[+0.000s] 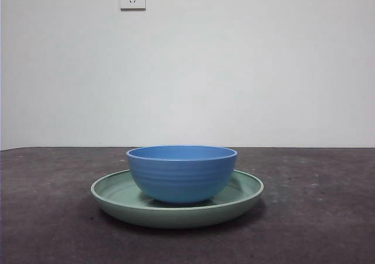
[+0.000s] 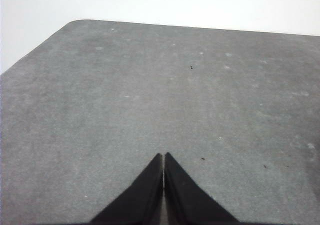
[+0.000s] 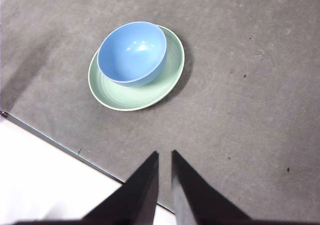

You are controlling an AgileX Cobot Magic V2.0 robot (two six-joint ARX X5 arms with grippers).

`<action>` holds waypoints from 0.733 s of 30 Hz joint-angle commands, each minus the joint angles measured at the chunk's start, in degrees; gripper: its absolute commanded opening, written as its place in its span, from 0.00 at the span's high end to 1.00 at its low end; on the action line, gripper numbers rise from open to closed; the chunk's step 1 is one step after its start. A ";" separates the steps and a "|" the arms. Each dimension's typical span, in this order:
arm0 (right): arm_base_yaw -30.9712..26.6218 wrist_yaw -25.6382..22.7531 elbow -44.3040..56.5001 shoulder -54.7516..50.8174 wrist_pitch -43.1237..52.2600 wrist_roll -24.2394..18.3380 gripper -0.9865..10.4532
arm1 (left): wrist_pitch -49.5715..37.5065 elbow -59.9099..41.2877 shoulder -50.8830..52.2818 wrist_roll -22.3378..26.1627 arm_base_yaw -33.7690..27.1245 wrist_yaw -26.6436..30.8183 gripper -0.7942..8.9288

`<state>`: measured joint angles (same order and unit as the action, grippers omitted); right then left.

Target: Pick up the blue bowl, put it on the green plate, put it on desk

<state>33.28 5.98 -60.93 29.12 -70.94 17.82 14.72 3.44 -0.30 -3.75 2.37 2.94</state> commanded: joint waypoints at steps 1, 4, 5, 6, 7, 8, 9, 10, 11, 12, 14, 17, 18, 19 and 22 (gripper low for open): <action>0.35 -0.07 -0.90 0.26 0.61 -0.42 0.88 | 0.44 -1.20 0.11 0.50 -0.04 0.07 0.91; 0.35 -0.07 -0.90 0.26 0.61 -0.42 0.88 | 0.44 -1.20 0.11 0.50 -0.04 0.07 0.91; 0.35 -0.07 -0.90 0.26 0.61 -0.42 0.88 | 0.44 -1.20 0.11 0.50 -0.04 0.07 0.91; 0.35 -0.07 -0.90 0.26 0.63 -0.42 0.88 | 0.44 -1.20 0.11 0.50 -0.04 0.07 0.91; 0.33 -0.04 -0.90 0.24 0.61 -0.42 0.88 | 0.44 -1.20 0.11 0.50 -0.04 0.07 0.91; -0.33 -0.39 -0.90 0.24 0.63 -0.46 0.88 | 0.44 -1.20 0.11 0.50 -0.04 0.07 0.91; -1.42 -0.35 -0.90 0.09 0.61 -0.44 0.88 | 0.44 -1.20 0.11 0.50 -0.04 0.07 0.91; -3.48 0.22 -0.90 -0.24 0.57 -0.48 0.88 | 0.46 -1.20 0.11 0.50 -0.04 0.07 0.91; -5.27 0.61 -0.85 -0.55 0.61 -0.76 0.88 | 0.44 -1.20 0.11 0.50 -0.04 0.07 0.91; -7.28 -0.13 -0.52 -1.03 1.68 -3.19 0.88 | 0.44 -1.20 0.11 0.50 -0.04 0.07 0.91; -12.37 -0.72 1.95 -3.28 5.95 -7.28 0.88 | 0.46 -1.20 0.11 0.50 -0.04 0.07 0.91; -19.12 -3.19 10.64 -8.96 16.87 -15.15 0.88 | 0.44 -1.20 0.11 0.50 -0.04 0.07 0.91; -21.16 -3.30 14.16 -11.06 21.03 -16.57 0.88 | 0.46 -1.20 0.11 0.50 -0.04 0.07 0.91; -23.93 -2.99 19.21 -14.01 26.88 -17.42 0.88 | 0.46 -1.20 0.11 0.50 -0.04 0.07 0.91; -29.94 -3.02 31.56 -20.98 40.17 -16.92 0.88 | 0.44 -1.20 0.11 0.50 -0.04 0.07 0.91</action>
<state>4.51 3.14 -33.19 9.67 -36.01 2.83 14.72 3.42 -0.30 -3.75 2.37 2.94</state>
